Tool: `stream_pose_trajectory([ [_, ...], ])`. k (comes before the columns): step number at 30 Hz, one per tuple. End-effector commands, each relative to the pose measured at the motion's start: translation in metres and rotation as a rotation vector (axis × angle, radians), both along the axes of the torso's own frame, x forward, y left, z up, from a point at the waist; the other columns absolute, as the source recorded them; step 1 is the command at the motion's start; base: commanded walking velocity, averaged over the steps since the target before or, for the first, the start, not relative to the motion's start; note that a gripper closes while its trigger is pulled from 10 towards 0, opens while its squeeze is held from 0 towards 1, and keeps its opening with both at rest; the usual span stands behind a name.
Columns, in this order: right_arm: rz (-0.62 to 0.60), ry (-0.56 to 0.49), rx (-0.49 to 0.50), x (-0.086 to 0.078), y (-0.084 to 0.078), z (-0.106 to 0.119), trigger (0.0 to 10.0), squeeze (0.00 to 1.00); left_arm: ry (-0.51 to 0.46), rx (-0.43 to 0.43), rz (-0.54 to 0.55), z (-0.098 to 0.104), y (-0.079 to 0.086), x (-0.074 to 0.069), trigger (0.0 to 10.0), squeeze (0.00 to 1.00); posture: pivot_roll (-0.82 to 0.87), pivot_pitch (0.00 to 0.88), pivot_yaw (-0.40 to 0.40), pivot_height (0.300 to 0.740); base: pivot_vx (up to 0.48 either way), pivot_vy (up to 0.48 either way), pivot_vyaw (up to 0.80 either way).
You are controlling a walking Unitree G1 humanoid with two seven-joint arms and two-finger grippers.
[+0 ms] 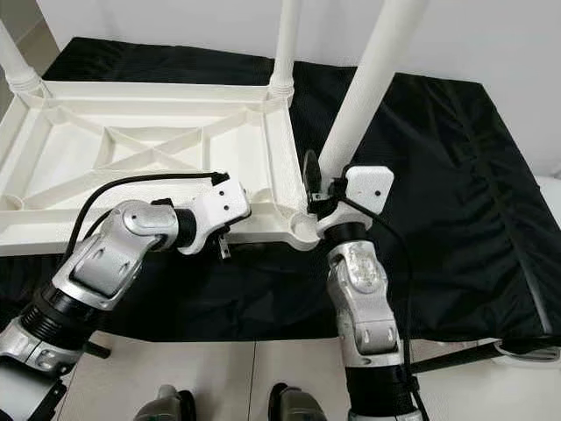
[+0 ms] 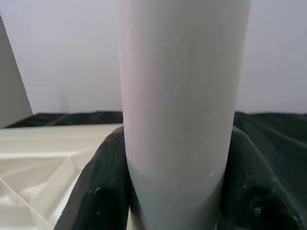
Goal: Building children table
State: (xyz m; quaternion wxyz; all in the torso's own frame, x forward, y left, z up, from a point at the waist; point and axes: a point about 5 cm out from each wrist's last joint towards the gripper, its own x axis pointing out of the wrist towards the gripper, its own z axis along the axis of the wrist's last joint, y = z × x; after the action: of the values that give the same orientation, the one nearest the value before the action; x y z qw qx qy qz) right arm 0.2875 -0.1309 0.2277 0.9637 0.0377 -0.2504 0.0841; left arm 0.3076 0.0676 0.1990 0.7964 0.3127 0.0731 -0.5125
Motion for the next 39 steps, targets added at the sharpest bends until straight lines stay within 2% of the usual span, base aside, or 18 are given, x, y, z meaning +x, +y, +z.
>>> stream_pose_trajectory([
  [1,0.026,-0.049,-0.001,-0.002,-0.001,0.009,10.0,0.00,-0.021,-0.011,0.026,0.001,-0.001,0.003,10.0,0.00,0.01,0.127,-0.057,0.740,0.000,0.000,0.00],
  [4,0.047,-0.050,-0.011,-0.001,-0.001,0.007,10.0,0.00,-0.023,-0.020,0.035,0.001,0.000,0.004,10.0,0.00,0.01,0.126,-0.058,0.740,0.000,0.000,0.00],
  [7,0.060,-0.001,-0.041,0.007,-0.009,-0.005,10.0,0.00,-0.041,-0.066,0.086,0.011,0.004,0.013,10.0,0.00,0.01,0.125,-0.058,0.740,0.000,0.000,0.00],
  [10,0.067,0.017,-0.049,0.010,-0.014,-0.007,10.0,0.00,-0.053,-0.093,0.108,0.018,0.006,0.017,10.0,0.00,0.01,0.126,-0.058,0.740,0.000,0.000,0.00],
  [13,0.134,0.078,-0.088,0.020,-0.021,-0.011,10.0,0.00,-0.073,-0.180,0.127,0.037,0.008,0.022,10.0,0.00,0.01,0.124,-0.055,0.740,0.000,0.000,0.00],
  [15,0.154,0.093,-0.095,0.021,-0.023,-0.012,10.0,0.00,-0.074,-0.200,0.127,0.041,0.008,0.022,10.0,0.00,0.01,0.124,-0.055,0.740,0.000,0.000,0.00],
  [18,0.259,0.136,-0.157,0.028,-0.027,-0.013,10.0,0.00,-0.067,-0.277,0.084,0.053,0.006,0.019,10.0,0.00,0.01,0.114,-0.059,0.740,0.000,0.000,0.00],
  [19,0.259,0.136,-0.157,0.028,-0.027,-0.013,10.0,0.00,-0.067,-0.277,0.084,0.053,0.006,0.019,10.0,0.00,0.01,0.114,-0.059,0.740,0.000,0.000,0.00],
  [20,0.330,0.154,-0.208,0.031,-0.029,-0.014,10.0,0.00,-0.065,-0.304,0.047,0.058,0.004,0.016,10.0,0.00,0.01,0.111,-0.062,0.740,0.000,0.000,0.00],
  [22,0.345,0.157,-0.217,0.032,-0.029,-0.015,10.0,0.00,-0.065,-0.308,0.039,0.058,0.003,0.016,10.0,0.00,0.01,0.111,-0.062,0.740,0.000,0.000,0.00],
  [27,0.536,0.180,-0.244,0.032,-0.032,-0.010,10.0,0.00,-0.006,-0.370,-0.028,0.066,-0.003,0.012,10.0,0.00,0.01,0.100,-0.067,0.740,0.000,0.000,0.00],
  [28,0.536,0.180,-0.244,0.032,-0.032,-0.010,10.0,0.00,-0.006,-0.370,-0.028,0.066,-0.003,0.012,10.0,0.00,0.01,0.100,-0.067,0.740,0.000,0.000,0.00],
  [34,0.705,0.204,-0.240,0.031,-0.034,-0.006,10.0,0.00,0.077,-0.490,-0.168,0.089,-0.011,0.001,10.0,0.00,0.01,0.095,-0.069,0.740,0.000,0.000,0.00],
  [37,0.717,0.205,-0.240,0.031,-0.034,-0.005,10.0,0.00,0.082,-0.496,-0.178,0.090,-0.011,0.000,10.0,0.00,0.01,0.095,-0.069,0.740,0.000,0.000,0.00],
  [38,0.778,0.210,-0.261,0.030,-0.034,-0.005,10.0,0.00,0.101,-0.519,-0.209,0.095,-0.013,-0.002,10.0,0.00,0.01,0.090,-0.067,0.740,0.000,0.000,0.00],
  [39,0.778,0.210,-0.261,0.030,-0.034,-0.005,10.0,0.00,0.101,-0.519,-0.209,0.095,-0.013,-0.002,10.0,0.00,0.01,0.090,-0.067,0.740,0.000,0.000,0.00],
])
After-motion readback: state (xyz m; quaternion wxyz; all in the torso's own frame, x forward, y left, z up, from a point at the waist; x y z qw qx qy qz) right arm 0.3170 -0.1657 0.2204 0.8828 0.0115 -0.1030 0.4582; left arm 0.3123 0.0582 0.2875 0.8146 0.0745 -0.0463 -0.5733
